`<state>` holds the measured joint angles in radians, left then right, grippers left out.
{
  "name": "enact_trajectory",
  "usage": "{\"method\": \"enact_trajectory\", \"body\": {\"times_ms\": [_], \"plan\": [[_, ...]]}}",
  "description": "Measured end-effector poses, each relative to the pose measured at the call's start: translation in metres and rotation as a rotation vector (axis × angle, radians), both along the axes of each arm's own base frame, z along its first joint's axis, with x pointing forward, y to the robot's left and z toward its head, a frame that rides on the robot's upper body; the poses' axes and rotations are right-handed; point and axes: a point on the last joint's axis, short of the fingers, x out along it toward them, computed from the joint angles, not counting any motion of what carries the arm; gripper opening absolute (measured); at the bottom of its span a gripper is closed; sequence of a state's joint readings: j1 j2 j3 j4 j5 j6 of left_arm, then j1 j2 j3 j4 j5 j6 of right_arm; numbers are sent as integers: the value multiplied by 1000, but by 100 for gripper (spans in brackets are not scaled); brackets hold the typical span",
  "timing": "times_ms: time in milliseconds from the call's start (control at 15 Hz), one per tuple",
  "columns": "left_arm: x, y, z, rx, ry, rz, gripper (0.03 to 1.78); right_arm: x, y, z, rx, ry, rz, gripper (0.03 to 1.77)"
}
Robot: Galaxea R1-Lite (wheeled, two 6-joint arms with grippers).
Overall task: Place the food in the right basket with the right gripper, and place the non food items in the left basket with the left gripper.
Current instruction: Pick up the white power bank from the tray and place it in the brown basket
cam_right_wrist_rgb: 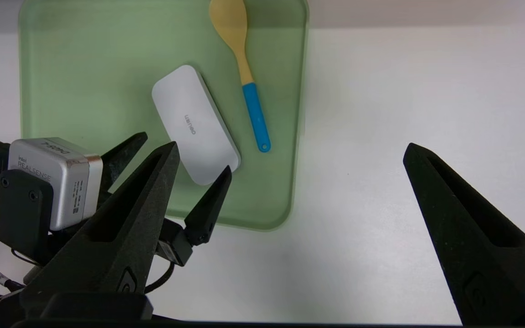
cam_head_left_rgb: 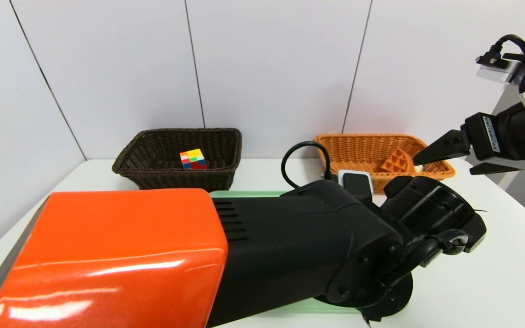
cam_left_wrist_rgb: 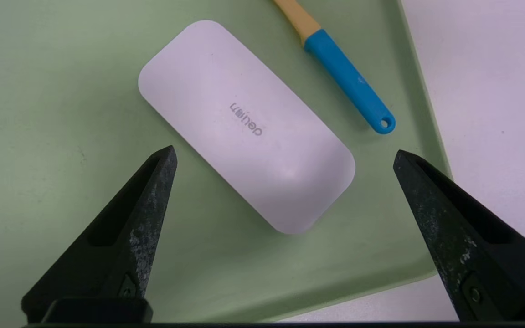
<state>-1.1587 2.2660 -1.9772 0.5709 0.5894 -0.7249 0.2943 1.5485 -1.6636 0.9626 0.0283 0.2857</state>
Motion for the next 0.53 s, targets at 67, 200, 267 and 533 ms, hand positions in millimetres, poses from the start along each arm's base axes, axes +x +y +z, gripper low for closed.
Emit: {"method": "enact_trajectory", "body": {"times_ms": [67, 200, 267, 533], "plan": [[0, -1, 0, -5, -4, 2, 169, 0, 1, 0, 0, 0, 2, 170], [-1, -2, -2, -1, -5, 2, 169, 0, 1, 0, 0, 0, 4, 170], [0, -3, -4, 6, -10, 8, 169, 0, 1, 0, 0, 0, 6, 170], [4, -6, -15, 29, -16, 20, 169, -1, 2, 0, 3, 2, 7, 170]]}}
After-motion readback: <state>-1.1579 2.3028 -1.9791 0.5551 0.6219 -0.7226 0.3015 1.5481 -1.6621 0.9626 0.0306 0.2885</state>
